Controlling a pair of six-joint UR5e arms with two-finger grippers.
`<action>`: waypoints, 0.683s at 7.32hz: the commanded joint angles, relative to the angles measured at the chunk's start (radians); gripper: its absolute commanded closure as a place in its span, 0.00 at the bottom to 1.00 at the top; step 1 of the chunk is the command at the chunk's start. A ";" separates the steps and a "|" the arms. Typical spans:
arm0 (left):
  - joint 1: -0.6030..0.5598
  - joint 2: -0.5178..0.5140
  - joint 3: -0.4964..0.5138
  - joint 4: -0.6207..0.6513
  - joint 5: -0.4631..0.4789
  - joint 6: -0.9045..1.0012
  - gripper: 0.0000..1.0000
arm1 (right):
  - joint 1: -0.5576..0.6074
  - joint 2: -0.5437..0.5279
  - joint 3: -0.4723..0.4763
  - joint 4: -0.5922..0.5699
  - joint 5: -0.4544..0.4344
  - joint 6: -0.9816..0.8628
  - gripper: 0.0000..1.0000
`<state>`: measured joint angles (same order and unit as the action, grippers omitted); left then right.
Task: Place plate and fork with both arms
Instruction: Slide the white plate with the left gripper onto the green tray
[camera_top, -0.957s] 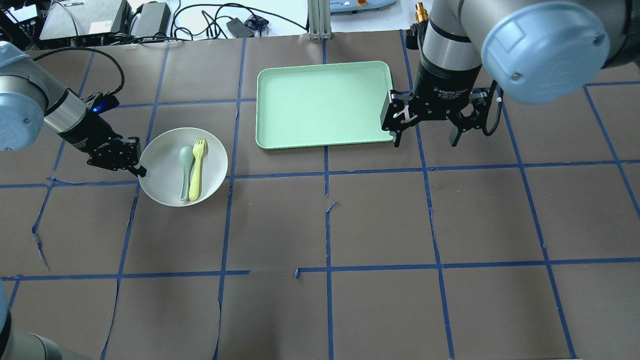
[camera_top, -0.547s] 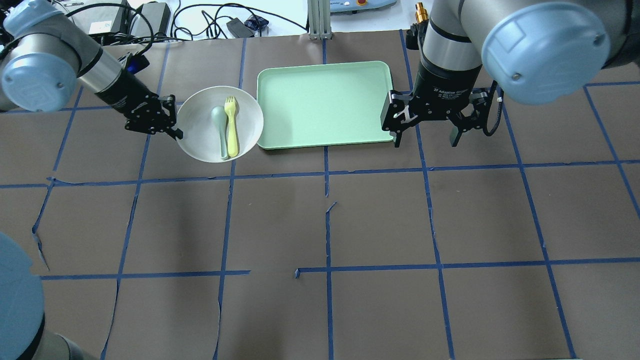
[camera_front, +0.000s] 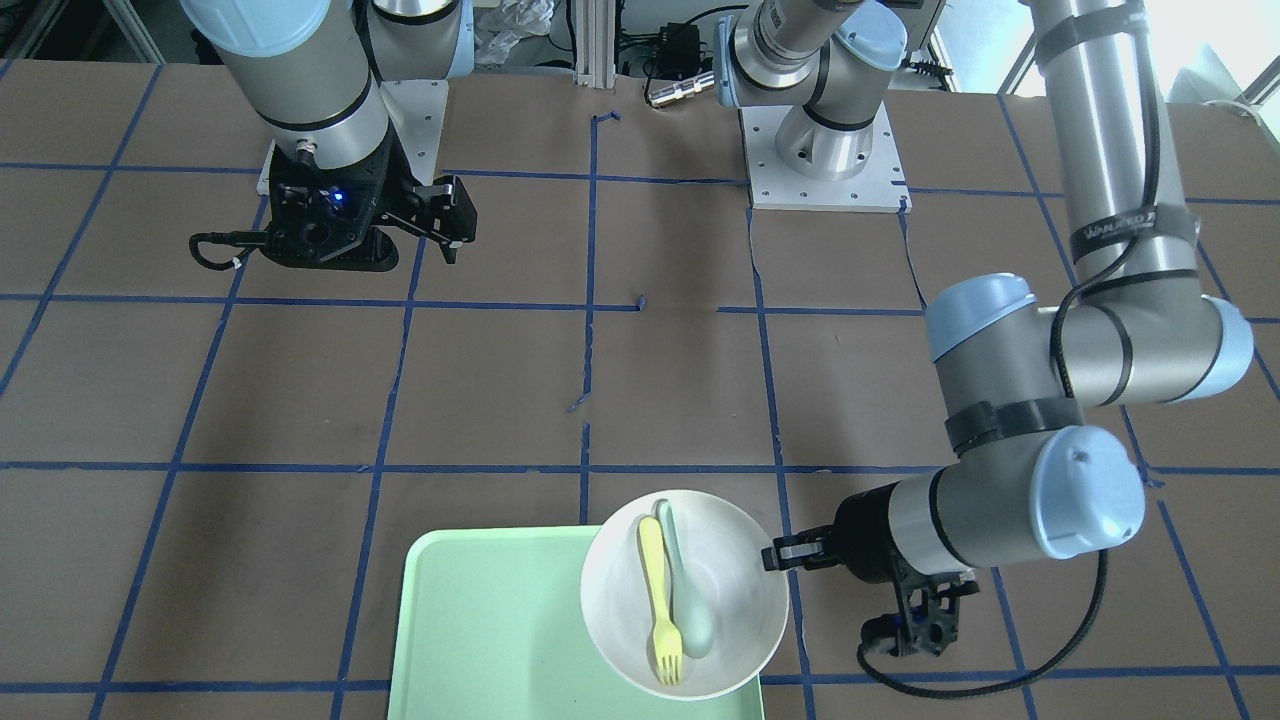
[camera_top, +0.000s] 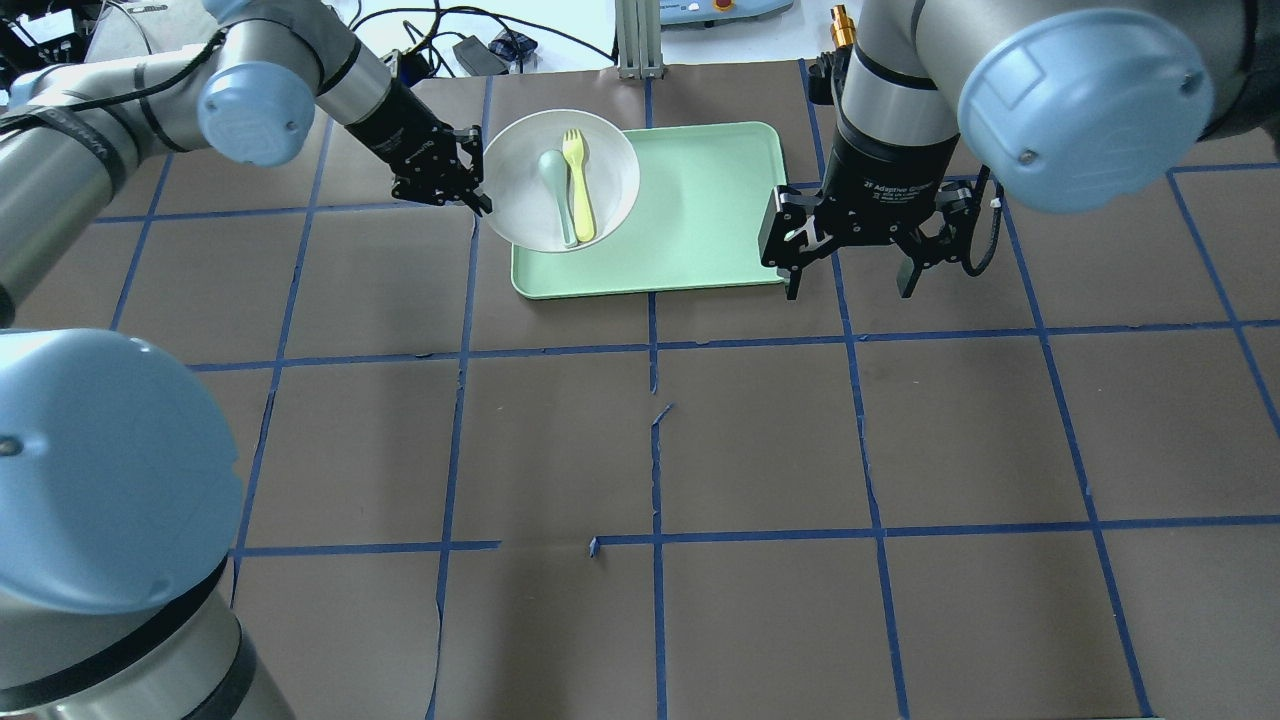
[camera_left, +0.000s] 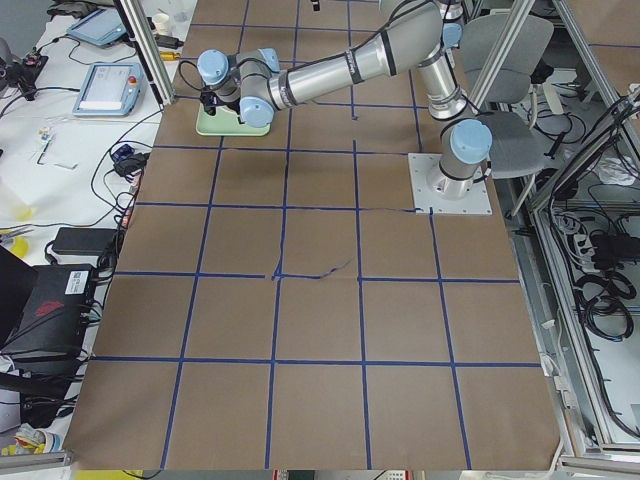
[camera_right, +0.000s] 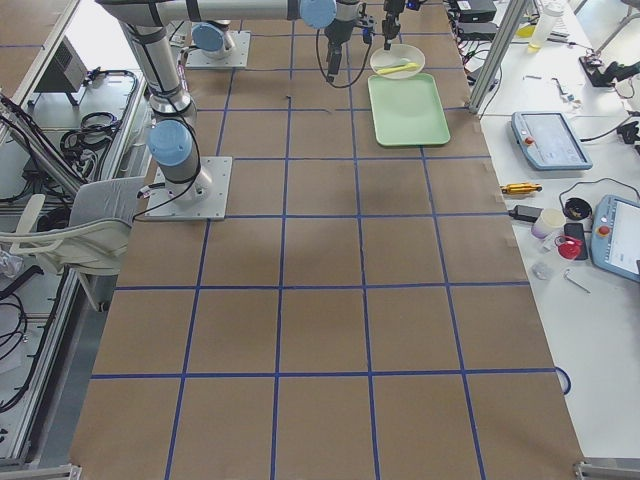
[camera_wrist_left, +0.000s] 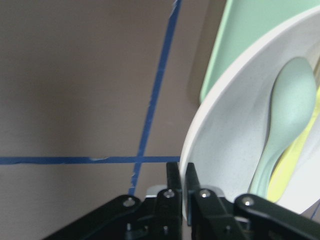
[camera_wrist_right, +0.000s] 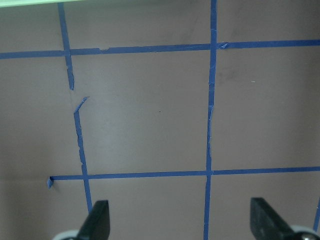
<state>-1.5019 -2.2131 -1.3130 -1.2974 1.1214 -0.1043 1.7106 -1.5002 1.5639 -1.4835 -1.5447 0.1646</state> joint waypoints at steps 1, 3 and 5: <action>-0.052 -0.108 0.038 0.099 -0.020 -0.034 1.00 | 0.003 0.000 0.008 0.000 0.000 0.001 0.00; -0.072 -0.138 0.040 0.124 -0.020 -0.017 1.00 | 0.003 0.000 0.010 0.000 0.006 0.001 0.00; -0.092 -0.142 0.038 0.125 -0.017 -0.014 1.00 | 0.004 0.000 0.018 -0.001 0.011 0.010 0.00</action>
<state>-1.5814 -2.3507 -1.2741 -1.1754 1.1028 -0.1204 1.7144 -1.5002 1.5755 -1.4836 -1.5368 0.1684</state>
